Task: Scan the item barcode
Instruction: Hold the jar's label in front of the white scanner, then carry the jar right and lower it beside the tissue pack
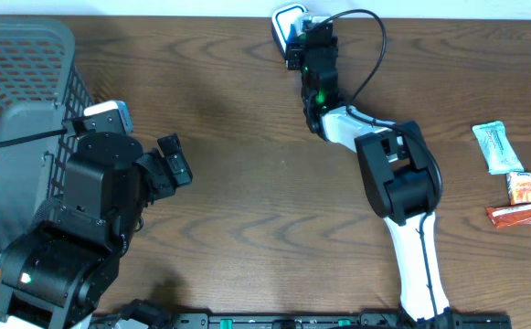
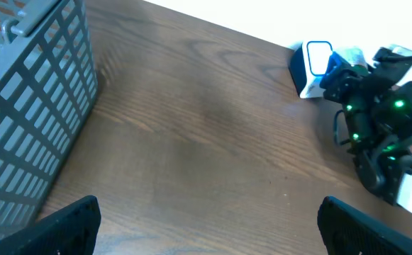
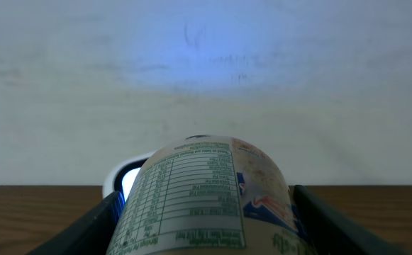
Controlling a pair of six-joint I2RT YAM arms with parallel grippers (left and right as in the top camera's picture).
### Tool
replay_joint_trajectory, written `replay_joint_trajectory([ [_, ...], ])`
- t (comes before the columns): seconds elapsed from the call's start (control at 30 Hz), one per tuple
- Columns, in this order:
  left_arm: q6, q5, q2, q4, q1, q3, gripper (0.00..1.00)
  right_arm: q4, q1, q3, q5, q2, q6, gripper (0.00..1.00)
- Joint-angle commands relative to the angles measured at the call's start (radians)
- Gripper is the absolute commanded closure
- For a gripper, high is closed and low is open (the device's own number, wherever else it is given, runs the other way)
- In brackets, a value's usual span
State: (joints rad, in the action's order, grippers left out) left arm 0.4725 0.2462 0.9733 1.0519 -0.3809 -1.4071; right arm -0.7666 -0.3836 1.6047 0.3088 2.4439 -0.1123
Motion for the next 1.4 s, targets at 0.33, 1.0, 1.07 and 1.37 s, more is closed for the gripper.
replay_joint_trajectory([
  [0.33,0.005,0.017,-0.001,0.004,0.006,-0.014,0.02,0.323,0.005,0.085,0.124,-0.181,0.000,0.43],
  [1.0,0.005,0.017,-0.001,0.004,0.006,-0.014,0.02,1.655,0.270,0.083,-0.004,-0.592,-0.519,0.41],
  [1.07,0.004,0.017,-0.001,0.004,0.006,-0.014,0.02,1.715,0.325,0.082,-0.042,-0.591,-0.526,0.41],
  [1.37,0.004,0.017,-0.001,0.004,0.006,-0.014,0.02,1.809,0.533,0.005,-0.197,-0.589,-0.572,0.39],
])
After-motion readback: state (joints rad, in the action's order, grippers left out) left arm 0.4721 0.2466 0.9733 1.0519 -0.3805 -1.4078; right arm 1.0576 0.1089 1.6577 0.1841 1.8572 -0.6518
